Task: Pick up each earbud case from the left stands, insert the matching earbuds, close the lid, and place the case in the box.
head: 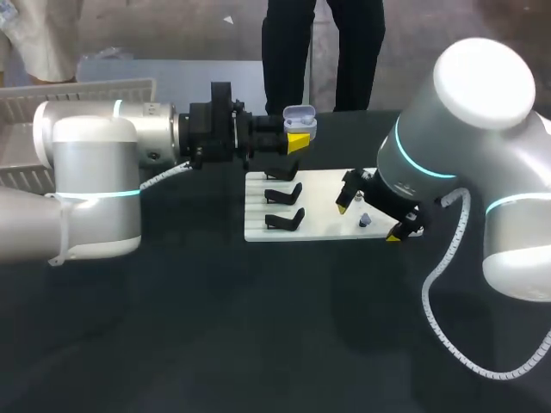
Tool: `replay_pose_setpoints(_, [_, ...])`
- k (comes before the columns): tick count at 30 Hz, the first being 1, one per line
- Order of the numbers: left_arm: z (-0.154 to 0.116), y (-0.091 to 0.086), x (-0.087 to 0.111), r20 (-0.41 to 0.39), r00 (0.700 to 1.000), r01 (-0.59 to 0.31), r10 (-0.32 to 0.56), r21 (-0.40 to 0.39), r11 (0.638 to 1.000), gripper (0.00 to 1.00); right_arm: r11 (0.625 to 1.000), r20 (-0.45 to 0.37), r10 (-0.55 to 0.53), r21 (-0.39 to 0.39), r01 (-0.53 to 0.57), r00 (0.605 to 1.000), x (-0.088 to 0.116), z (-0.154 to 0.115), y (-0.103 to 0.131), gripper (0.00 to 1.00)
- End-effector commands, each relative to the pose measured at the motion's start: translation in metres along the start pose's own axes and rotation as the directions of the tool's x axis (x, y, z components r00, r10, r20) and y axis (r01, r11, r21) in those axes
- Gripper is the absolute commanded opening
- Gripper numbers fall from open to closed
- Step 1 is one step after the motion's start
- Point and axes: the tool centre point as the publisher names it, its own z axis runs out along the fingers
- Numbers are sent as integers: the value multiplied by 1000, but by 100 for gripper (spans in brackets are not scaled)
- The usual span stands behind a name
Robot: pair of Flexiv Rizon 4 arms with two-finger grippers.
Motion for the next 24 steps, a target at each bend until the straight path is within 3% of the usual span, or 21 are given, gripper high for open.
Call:
replay_pose_setpoints(1, [0, -1, 1, 6, 1000, -4, 4, -4, 1000, 0, 1000, 3, -1, 2, 1, 1000, 2, 0, 1, 75])
replay_pose_setpoints(3, [0, -1, 1, 6, 1000, -4, 4, -4, 1000, 0, 1000, 1, 2, 1, -2, 1000, 2, 0, 1, 63])
replay_pose_setpoints(7, [0, -1, 1, 6, 1000, -4, 4, -4, 1000, 0, 1000, 0, -4, 0, 4, 1000, 2, 0, 3, 60])
replay_pose_setpoints(10, [0, -1, 1, 6, 1000, -4, 4, -4, 1000, 0, 1000, -2, -5, 3, 5, 1000, 0, 3, 3, 52])
replay_pose_setpoints(24, [0, -1, 1, 6, 1000, -4, 4, -4, 1000, 0, 1000, -11, 5, 1, -5, 1000, -5, 10, 4, 42])
